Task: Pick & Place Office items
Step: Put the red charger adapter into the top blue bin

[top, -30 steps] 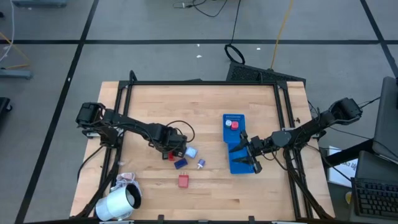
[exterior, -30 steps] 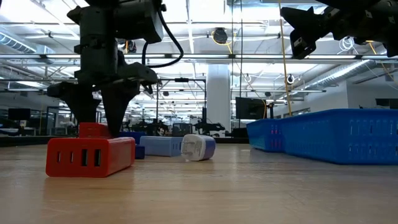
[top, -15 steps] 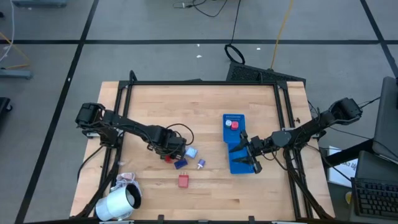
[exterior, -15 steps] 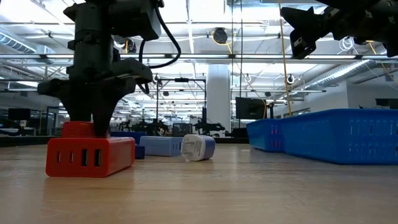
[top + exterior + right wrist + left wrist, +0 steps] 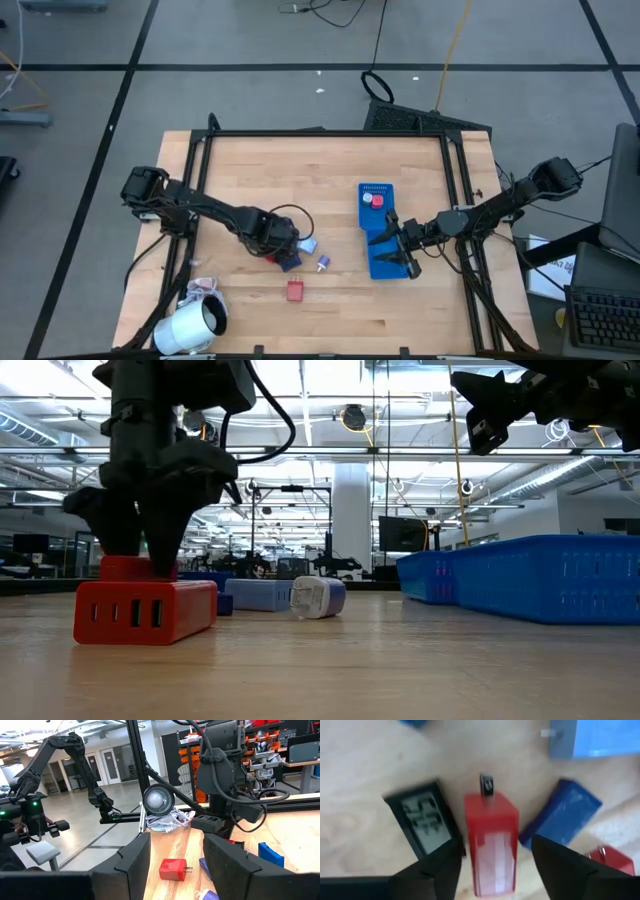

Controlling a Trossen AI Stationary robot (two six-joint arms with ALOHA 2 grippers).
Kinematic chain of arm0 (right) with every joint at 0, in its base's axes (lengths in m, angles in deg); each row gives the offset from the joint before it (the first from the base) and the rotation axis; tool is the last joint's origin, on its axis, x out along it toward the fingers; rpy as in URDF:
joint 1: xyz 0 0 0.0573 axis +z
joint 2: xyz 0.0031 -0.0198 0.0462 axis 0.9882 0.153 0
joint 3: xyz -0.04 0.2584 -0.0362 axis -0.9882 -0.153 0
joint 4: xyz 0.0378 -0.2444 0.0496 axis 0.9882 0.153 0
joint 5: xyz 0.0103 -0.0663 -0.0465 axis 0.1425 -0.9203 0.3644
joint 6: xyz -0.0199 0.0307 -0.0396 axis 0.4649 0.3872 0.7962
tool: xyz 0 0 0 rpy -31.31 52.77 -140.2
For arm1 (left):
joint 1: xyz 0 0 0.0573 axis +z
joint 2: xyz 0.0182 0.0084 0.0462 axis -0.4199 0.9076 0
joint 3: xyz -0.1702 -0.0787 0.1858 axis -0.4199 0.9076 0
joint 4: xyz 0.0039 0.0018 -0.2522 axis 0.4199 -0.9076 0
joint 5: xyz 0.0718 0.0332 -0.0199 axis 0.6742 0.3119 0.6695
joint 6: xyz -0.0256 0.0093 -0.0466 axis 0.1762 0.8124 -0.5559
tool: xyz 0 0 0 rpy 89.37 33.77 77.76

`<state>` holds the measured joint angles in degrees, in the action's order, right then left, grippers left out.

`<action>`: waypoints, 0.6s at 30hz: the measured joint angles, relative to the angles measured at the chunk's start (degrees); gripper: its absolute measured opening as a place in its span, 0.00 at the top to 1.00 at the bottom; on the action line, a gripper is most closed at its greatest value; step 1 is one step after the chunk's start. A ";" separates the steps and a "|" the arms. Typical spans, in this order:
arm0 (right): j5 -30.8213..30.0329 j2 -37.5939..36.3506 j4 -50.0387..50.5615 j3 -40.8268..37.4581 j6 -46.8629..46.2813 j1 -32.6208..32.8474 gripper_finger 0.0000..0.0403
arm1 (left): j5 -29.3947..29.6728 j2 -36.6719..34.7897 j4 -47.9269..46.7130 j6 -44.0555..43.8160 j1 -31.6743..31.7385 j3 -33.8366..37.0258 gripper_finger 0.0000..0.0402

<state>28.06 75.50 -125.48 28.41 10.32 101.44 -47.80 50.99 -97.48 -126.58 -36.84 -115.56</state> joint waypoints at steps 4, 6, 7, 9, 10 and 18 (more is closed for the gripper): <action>0.00 0.00 0.00 0.00 0.02 0.01 0.58 | -1.28 0.00 0.00 -0.70 -0.81 0.00 0.32; 0.00 0.00 0.00 0.00 0.00 0.01 0.58 | -0.39 0.00 0.00 -0.68 -1.61 0.00 0.30; 0.00 0.00 0.00 0.00 0.00 -0.01 0.58 | 0.07 0.22 0.08 -0.79 -2.01 0.00 0.29; 0.00 0.00 0.00 0.00 0.01 0.00 0.58 | 0.44 0.64 -0.41 -1.88 -2.70 0.00 0.28; 0.00 0.02 0.00 0.00 0.02 -0.01 0.58 | 0.73 0.70 -0.91 -2.09 -2.98 0.00 0.28; 0.00 0.01 -0.03 0.04 0.01 0.00 0.58 | 6.23 1.33 -0.67 -3.14 -3.06 -0.02 0.30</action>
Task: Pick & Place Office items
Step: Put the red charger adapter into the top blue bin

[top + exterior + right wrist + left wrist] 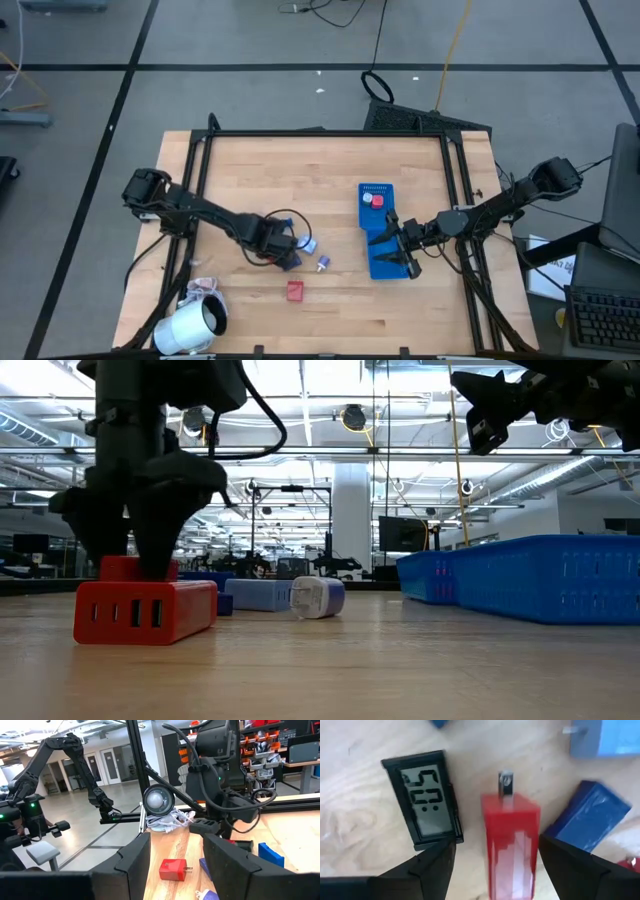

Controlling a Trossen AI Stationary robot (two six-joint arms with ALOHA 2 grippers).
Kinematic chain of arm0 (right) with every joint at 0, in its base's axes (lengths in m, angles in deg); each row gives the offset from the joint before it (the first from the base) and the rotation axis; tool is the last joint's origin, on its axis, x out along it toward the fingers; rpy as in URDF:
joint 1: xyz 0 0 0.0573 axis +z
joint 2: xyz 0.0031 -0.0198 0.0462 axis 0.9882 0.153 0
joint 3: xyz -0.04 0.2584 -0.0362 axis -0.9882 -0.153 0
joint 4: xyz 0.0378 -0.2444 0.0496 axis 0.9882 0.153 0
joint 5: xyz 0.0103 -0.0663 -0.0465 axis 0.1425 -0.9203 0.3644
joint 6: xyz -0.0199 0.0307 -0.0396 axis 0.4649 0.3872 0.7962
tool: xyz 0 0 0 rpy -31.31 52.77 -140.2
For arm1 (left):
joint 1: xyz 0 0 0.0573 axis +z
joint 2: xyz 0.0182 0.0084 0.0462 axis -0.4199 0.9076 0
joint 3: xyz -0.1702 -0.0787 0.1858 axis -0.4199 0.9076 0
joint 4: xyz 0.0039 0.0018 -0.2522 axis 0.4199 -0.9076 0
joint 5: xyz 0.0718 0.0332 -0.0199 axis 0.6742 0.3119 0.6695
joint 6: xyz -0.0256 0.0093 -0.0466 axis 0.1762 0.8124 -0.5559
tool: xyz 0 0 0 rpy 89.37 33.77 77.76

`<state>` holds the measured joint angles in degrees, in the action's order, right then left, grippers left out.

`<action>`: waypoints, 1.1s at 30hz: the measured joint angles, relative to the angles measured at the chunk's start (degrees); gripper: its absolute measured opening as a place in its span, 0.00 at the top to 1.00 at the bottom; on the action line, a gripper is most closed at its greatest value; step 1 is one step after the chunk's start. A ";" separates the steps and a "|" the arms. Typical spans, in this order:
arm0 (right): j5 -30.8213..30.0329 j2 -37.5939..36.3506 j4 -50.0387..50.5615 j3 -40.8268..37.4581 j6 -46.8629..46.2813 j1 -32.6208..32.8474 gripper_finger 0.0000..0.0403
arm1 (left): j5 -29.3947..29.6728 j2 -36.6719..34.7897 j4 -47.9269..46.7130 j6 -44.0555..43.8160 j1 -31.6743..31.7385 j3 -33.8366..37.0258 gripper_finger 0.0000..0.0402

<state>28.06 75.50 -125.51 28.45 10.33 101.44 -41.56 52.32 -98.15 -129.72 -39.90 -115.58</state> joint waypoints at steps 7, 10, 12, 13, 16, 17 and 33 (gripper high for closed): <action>0.00 0.00 0.01 0.00 0.01 -0.01 0.58 | -1.45 0.03 0.06 -0.72 -0.27 0.02 0.37; 0.00 -0.01 0.02 0.00 0.00 -0.01 0.58 | -1.47 0.09 0.08 -0.83 -0.87 0.02 0.41; 0.00 0.00 0.02 0.00 0.00 0.00 0.58 | -1.45 0.09 0.14 -0.81 -1.10 0.02 0.43; 0.00 -0.01 0.01 0.00 -0.01 0.01 0.58 | -1.44 0.09 0.14 -0.82 -1.18 0.02 0.44; 0.00 0.00 0.02 0.00 -0.01 -0.01 0.58 | -1.64 0.09 0.12 -1.51 -1.18 0.04 0.48; 0.00 -0.01 0.03 0.00 -0.01 0.01 0.58 | -1.96 0.09 0.12 -1.72 -1.18 0.04 0.49; 0.00 0.01 0.03 0.00 0.01 0.00 0.58 | 3.03 -0.49 0.99 7.51 -0.92 0.08 0.70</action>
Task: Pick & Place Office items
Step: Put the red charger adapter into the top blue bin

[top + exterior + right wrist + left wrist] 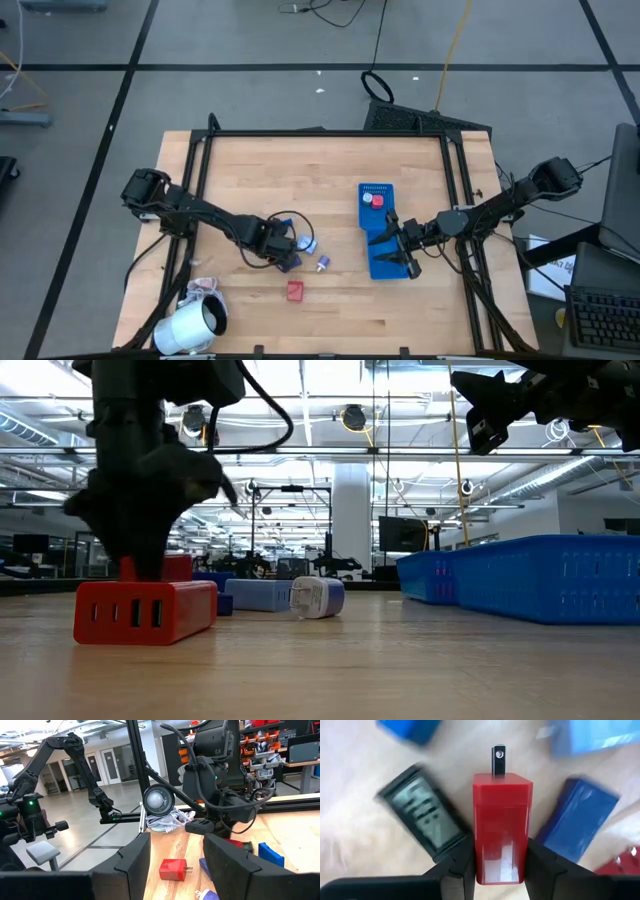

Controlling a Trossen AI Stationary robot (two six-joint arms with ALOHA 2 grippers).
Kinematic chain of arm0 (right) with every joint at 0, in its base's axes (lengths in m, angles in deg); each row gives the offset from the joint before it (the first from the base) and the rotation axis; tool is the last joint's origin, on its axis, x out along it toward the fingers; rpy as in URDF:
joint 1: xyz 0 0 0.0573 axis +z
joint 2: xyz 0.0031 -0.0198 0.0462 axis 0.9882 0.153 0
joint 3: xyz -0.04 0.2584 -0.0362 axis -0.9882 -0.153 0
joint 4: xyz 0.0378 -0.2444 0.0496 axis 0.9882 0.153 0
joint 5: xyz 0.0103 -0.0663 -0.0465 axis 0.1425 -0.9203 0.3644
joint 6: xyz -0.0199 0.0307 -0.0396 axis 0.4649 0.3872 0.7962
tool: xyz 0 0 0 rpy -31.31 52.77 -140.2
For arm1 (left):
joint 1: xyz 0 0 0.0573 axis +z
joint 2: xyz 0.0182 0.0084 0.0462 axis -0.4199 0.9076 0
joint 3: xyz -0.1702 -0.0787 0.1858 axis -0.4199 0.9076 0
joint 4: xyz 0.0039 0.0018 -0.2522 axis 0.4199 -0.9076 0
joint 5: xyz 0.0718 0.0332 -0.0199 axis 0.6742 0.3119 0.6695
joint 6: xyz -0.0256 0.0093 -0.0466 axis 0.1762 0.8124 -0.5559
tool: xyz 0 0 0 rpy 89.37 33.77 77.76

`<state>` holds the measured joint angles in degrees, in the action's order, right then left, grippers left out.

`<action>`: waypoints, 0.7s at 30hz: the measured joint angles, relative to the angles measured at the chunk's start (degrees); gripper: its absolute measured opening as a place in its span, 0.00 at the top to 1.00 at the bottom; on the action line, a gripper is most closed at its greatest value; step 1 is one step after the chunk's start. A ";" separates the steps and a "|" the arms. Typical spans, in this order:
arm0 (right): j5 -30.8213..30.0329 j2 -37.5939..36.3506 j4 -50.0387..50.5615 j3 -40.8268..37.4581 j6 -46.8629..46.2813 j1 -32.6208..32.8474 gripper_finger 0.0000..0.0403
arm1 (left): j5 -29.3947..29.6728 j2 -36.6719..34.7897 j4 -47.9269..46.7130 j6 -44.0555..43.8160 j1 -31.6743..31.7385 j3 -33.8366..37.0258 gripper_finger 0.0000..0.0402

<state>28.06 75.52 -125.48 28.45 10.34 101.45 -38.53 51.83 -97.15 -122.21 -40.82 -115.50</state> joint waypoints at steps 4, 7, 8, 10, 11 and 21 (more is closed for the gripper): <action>0.00 -0.02 0.02 0.00 0.00 -0.01 0.58 | 3.74 -3.15 1.72 2.41 -0.18 0.00 0.70; 0.00 -0.02 0.13 0.00 0.18 0.00 0.58 | 5.98 -5.98 3.72 5.40 -0.67 0.00 0.70; 0.00 -0.02 0.31 0.00 0.20 -0.01 0.58 | 6.97 -6.94 4.75 6.64 -0.85 0.00 0.70; -0.01 -0.01 0.66 0.00 0.19 -0.01 0.58 | 9.27 -8.73 7.79 10.90 -1.40 0.00 0.70; -0.02 -0.01 0.65 0.00 0.13 -0.02 0.58 | 10.84 -9.34 9.70 14.40 -1.88 0.00 0.70; -10.52 0.03 23.15 10.63 1.12 -0.14 0.58 | 19.02 -7.19 36.88 53.42 -4.95 -0.06 0.70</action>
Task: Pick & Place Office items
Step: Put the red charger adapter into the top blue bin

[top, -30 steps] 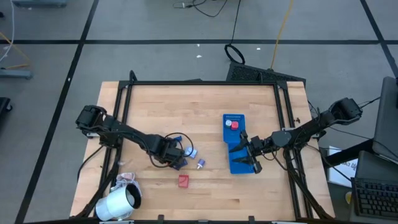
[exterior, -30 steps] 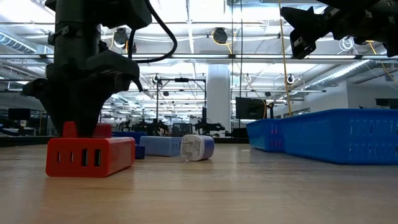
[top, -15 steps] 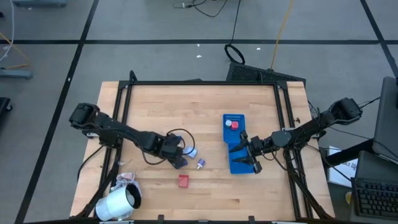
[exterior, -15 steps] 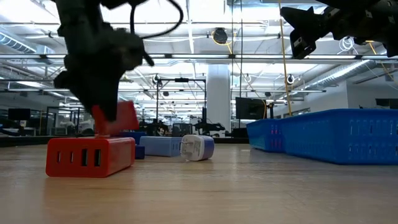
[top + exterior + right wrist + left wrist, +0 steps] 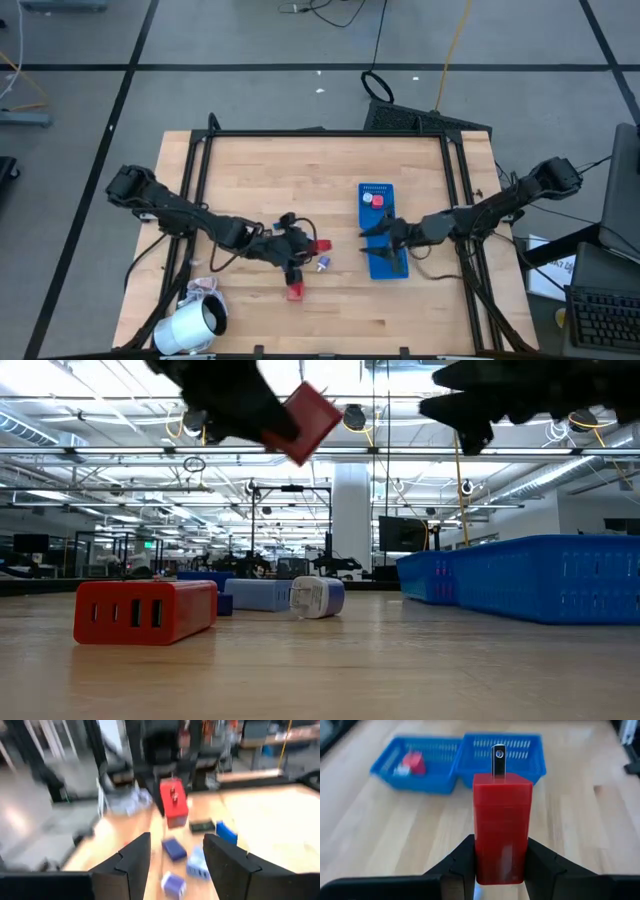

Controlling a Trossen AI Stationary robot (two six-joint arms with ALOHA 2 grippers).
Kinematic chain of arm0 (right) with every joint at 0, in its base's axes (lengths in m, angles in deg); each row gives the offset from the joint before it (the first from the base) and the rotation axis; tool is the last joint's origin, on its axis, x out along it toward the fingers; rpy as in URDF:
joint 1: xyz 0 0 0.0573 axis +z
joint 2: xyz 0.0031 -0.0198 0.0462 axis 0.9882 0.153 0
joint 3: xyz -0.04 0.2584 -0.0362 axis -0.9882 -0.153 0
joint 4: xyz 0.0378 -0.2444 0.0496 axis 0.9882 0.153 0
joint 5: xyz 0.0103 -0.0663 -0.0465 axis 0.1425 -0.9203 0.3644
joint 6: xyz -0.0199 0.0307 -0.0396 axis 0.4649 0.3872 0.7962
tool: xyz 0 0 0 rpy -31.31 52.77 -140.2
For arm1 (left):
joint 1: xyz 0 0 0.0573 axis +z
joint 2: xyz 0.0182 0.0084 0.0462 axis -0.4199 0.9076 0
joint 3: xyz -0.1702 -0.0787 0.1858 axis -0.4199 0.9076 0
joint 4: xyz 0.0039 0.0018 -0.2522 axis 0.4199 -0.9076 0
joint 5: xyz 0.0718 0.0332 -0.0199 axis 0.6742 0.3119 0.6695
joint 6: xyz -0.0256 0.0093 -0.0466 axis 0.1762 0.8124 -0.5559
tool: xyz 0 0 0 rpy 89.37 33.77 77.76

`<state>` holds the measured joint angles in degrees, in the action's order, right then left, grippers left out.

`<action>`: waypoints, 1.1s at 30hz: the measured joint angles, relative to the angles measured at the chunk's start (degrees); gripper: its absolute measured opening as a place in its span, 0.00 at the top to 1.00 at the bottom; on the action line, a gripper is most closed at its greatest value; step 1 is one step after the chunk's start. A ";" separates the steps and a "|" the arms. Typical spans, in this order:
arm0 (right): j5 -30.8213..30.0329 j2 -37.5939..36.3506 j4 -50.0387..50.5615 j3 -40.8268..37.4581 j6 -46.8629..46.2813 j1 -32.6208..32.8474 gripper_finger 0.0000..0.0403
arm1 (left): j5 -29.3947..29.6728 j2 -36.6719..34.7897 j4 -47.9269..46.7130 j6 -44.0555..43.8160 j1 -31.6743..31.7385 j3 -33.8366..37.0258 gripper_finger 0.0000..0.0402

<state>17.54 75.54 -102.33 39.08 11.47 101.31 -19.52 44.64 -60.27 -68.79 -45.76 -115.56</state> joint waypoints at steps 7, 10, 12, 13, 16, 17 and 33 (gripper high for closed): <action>-2.83 3.33 36.30 22.31 6.55 -0.83 0.57 | -3.77 2.94 4.95 4.79 3.26 0.01 0.70; -2.56 6.19 43.72 29.47 9.58 -1.65 0.53 | -6.00 3.38 6.55 4.81 5.13 0.04 0.70; -2.48 8.46 49.53 33.05 10.81 -2.28 0.48 | -7.43 3.34 6.97 4.80 6.07 0.04 0.70; -2.33 9.78 51.76 34.56 10.96 -2.59 0.45 | -7.48 3.35 7.27 4.87 6.29 0.04 0.70; 1.74 13.57 53.64 38.31 10.89 -4.35 0.35 | -7.66 3.35 8.00 5.80 6.70 0.04 0.70; 3.46 14.73 54.25 39.14 10.75 -4.88 0.33 | -8.41 3.35 8.68 6.20 6.88 0.04 0.70; 9.70 20.90 55.50 42.15 10.90 -9.74 0.38 | -10.11 3.35 8.60 6.22 7.42 0.04 0.70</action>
<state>27.23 96.44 -46.83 81.24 22.36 91.57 -29.63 47.99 -51.67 -62.57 -38.34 -115.51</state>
